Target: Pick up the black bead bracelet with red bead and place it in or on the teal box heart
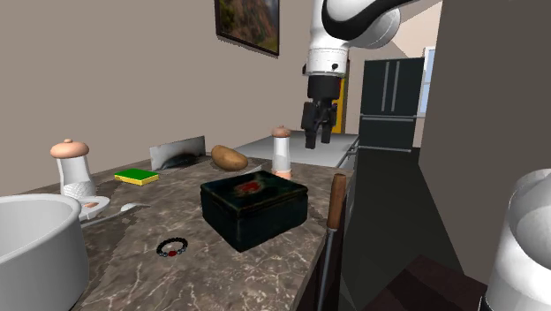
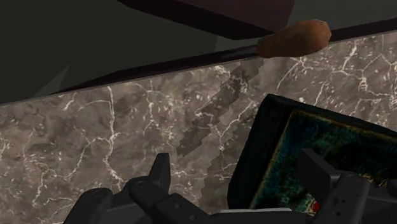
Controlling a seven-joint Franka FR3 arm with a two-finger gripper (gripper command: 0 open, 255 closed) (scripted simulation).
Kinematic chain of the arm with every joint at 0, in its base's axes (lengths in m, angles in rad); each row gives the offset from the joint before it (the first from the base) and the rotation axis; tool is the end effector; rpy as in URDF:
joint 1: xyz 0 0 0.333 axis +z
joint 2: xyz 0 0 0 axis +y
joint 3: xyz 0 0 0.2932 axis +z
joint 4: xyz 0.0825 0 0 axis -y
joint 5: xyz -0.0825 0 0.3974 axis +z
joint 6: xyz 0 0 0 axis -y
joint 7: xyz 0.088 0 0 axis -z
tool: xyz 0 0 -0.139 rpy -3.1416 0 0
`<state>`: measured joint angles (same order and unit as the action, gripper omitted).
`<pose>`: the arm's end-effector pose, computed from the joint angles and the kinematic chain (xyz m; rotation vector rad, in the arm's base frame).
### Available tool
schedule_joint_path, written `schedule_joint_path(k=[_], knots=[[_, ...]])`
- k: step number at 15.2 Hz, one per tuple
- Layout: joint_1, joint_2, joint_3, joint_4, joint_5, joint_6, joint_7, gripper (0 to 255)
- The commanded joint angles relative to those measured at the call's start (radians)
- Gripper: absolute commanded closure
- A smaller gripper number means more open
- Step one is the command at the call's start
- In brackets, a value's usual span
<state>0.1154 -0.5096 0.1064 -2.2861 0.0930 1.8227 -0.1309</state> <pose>0.4165 0.1072 0.4927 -3.0611 -0.4927 -0.0663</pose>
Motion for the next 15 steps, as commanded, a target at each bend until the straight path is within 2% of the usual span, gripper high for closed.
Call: schedule_joint_path(k=[1, 8, 15], knots=[[0.023, 0.061, 0.018, 0.028, 0.001, 0.031, -0.031, 0], [0.094, 0.272, 0.091, 0.152, -0.016, 0.110, -0.122, 0], [0.162, 0.469, 0.169, 0.287, -0.064, 0.158, -0.195, 0]])
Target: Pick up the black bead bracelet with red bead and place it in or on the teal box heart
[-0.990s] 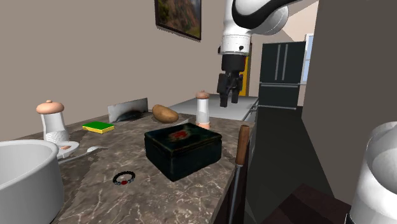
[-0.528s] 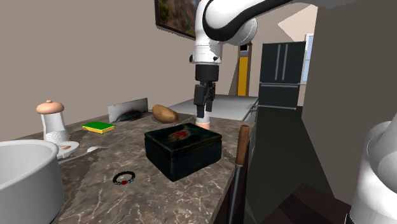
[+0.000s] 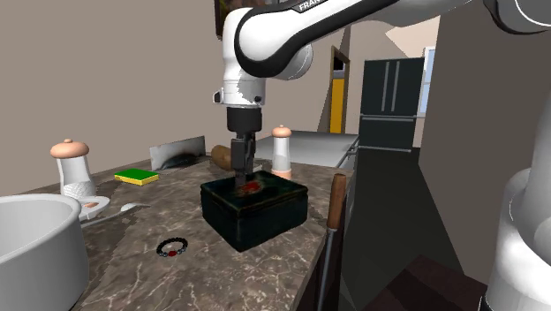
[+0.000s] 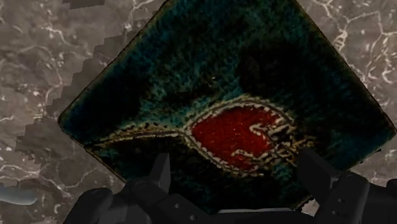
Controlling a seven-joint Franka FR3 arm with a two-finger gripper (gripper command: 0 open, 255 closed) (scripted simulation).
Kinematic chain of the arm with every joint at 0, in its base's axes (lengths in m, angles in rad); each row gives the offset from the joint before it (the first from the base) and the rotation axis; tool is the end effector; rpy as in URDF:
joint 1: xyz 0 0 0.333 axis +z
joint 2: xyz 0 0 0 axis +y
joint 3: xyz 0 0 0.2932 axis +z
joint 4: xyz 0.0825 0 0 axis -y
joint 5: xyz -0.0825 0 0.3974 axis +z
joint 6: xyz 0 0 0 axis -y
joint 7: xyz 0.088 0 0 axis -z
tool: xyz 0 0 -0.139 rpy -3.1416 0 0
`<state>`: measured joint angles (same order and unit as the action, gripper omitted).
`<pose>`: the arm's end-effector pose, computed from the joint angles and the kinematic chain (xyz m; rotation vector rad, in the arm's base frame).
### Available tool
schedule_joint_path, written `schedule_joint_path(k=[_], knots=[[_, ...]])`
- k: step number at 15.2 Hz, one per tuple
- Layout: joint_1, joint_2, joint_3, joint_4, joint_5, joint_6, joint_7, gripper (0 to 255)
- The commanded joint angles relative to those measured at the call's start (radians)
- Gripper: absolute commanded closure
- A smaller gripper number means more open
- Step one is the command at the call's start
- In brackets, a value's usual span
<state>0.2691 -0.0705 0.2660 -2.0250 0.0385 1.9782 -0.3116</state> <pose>0.4728 0.2859 0.4208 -2.8563 -1.2608 -0.0302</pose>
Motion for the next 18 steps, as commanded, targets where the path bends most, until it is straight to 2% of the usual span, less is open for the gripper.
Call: schedule_joint_path(k=[1, 11, 18], knots=[[0.019, 0.057, 0.020, 0.045, -0.019, 0.007, -0.023, 0], [0.137, 0.312, 0.119, 0.237, -0.137, 0.032, -0.107, 0], [0.148, 0.351, 0.117, 0.199, -0.157, 0.105, -0.101, 0]])
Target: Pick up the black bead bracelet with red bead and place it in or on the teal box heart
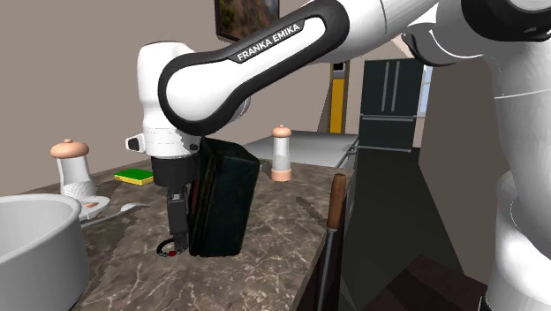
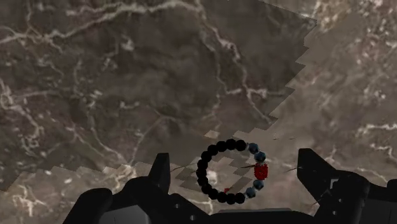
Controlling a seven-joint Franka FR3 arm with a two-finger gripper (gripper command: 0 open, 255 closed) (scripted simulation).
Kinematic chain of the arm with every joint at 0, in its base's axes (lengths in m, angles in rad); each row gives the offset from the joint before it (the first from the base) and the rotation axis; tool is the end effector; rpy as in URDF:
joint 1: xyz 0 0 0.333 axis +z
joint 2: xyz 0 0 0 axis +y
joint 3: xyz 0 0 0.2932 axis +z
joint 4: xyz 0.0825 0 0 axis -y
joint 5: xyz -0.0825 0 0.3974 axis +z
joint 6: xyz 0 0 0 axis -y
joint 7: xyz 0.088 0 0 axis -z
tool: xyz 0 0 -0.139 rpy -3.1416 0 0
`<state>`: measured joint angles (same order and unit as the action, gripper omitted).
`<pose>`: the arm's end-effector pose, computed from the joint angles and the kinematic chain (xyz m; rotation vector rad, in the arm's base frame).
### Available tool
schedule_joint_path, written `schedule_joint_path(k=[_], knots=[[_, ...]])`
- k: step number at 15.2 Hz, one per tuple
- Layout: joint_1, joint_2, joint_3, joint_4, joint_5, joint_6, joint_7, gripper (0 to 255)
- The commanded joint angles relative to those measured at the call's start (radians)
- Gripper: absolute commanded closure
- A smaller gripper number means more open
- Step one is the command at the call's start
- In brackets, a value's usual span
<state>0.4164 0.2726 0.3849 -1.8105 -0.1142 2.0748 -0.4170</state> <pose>0.4528 0.4413 0.3421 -2.5363 -1.8480 -0.0206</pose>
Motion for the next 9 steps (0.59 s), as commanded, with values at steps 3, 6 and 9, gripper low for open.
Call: schedule_joint_path(k=[3, 6, 9], knots=[[0.002, 0.016, -0.003, -0.026, -0.008, 0.026, 0.007, 0], [0.002, 0.016, -0.003, -0.026, -0.008, 0.026, 0.007, 0], [0.002, 0.016, -0.003, -0.026, -0.008, 0.026, 0.007, 0]])
